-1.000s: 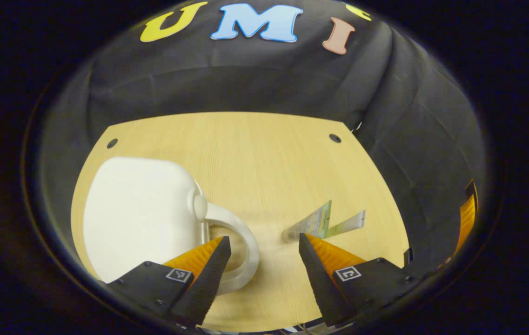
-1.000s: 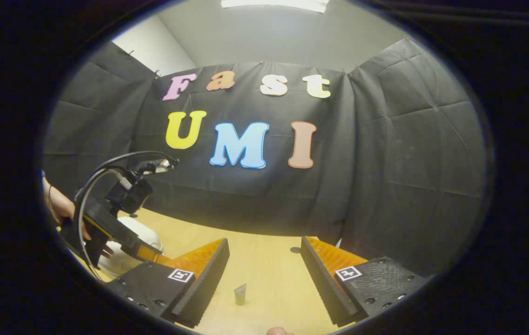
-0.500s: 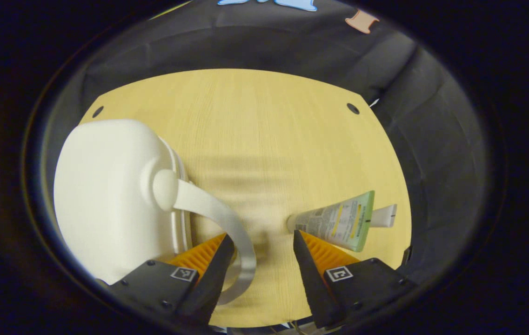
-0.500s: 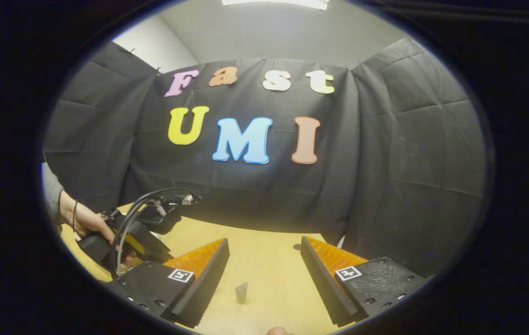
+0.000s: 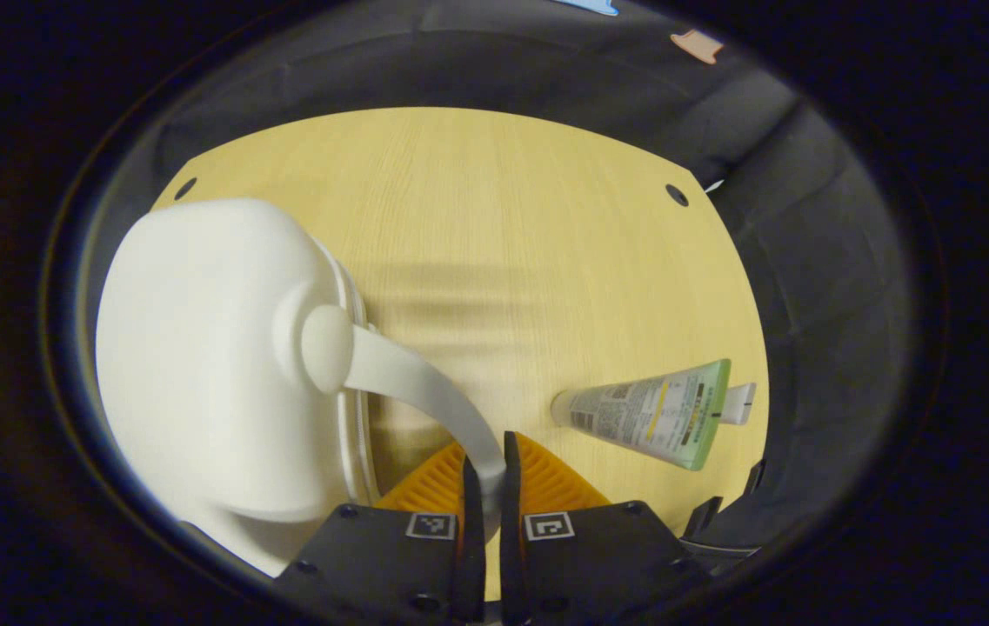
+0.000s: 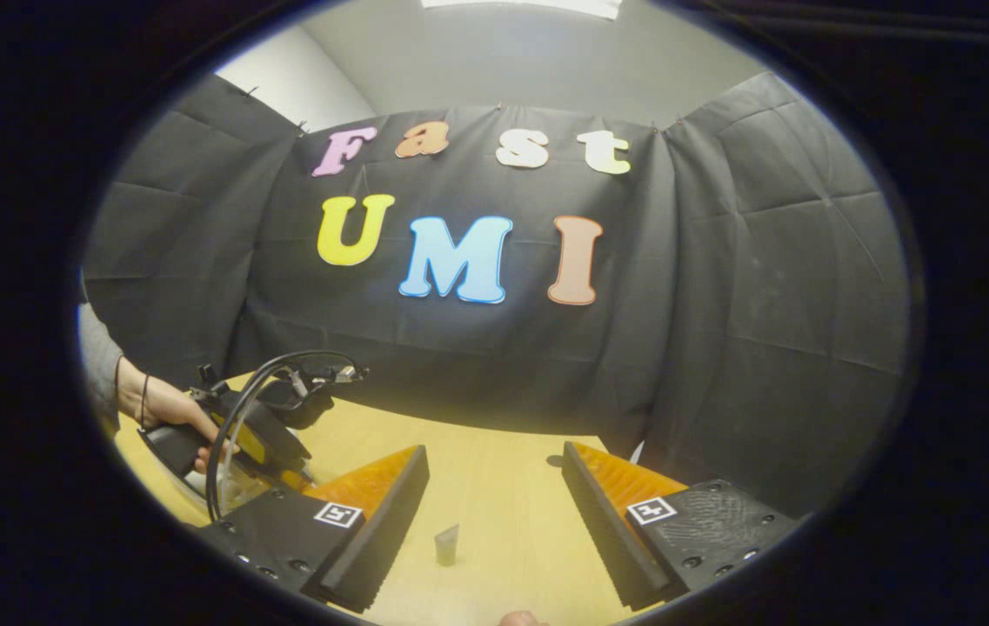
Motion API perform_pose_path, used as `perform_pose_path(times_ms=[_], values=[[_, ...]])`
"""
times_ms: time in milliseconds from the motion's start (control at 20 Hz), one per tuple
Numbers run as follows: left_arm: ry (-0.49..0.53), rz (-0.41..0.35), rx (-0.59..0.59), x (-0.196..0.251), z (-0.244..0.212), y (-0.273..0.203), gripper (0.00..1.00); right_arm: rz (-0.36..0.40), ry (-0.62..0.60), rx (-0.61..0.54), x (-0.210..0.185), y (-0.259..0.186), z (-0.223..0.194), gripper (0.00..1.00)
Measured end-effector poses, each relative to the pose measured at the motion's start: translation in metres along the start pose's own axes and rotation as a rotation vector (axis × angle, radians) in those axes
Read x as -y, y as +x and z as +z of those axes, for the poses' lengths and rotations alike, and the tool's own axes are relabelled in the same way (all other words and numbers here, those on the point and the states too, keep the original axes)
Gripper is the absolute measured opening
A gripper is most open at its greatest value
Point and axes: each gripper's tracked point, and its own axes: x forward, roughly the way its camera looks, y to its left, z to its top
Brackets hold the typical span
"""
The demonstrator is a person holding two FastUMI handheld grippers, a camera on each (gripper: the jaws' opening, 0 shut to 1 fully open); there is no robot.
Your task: First open the suitcase, pack the skin care products into it, and then close the suitcase.
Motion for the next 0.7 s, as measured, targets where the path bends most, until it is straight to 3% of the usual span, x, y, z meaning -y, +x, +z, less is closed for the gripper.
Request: perform_pose_path(times_ms=[150, 300, 400, 500, 600, 700], values=[[-0.054, -0.043, 0.024, 0.004, 0.007, -0.04, 0.15, 0.022, -0.014, 0.02, -0.002, 0.002, 0.003, 0.94], [-0.034, -0.034, 0.079, -0.003, 0.025, -0.095, 0.14, 0.062, -0.024, 0.038, -0.005, 0.004, 0.005, 0.94], [-0.008, 0.002, 0.11, -0.012, 0.036, -0.133, 0.11, 0.095, -0.024, 0.044, -0.008, 0.006, 0.005, 0.94], [0.015, 0.06, 0.13, -0.034, 0.046, -0.172, 0.14, 0.129, -0.02, 0.05, -0.012, 0.007, 0.007, 0.94], [0.031, 0.108, 0.15, -0.057, 0.054, -0.205, 0.11, 0.135, -0.002, 0.07, -0.013, 0.006, 0.012, 0.94], [0.045, 0.145, 0.187, -0.086, 0.066, -0.24, 0.14, 0.109, -0.004, 0.084, -0.014, 0.009, 0.017, 0.94]])
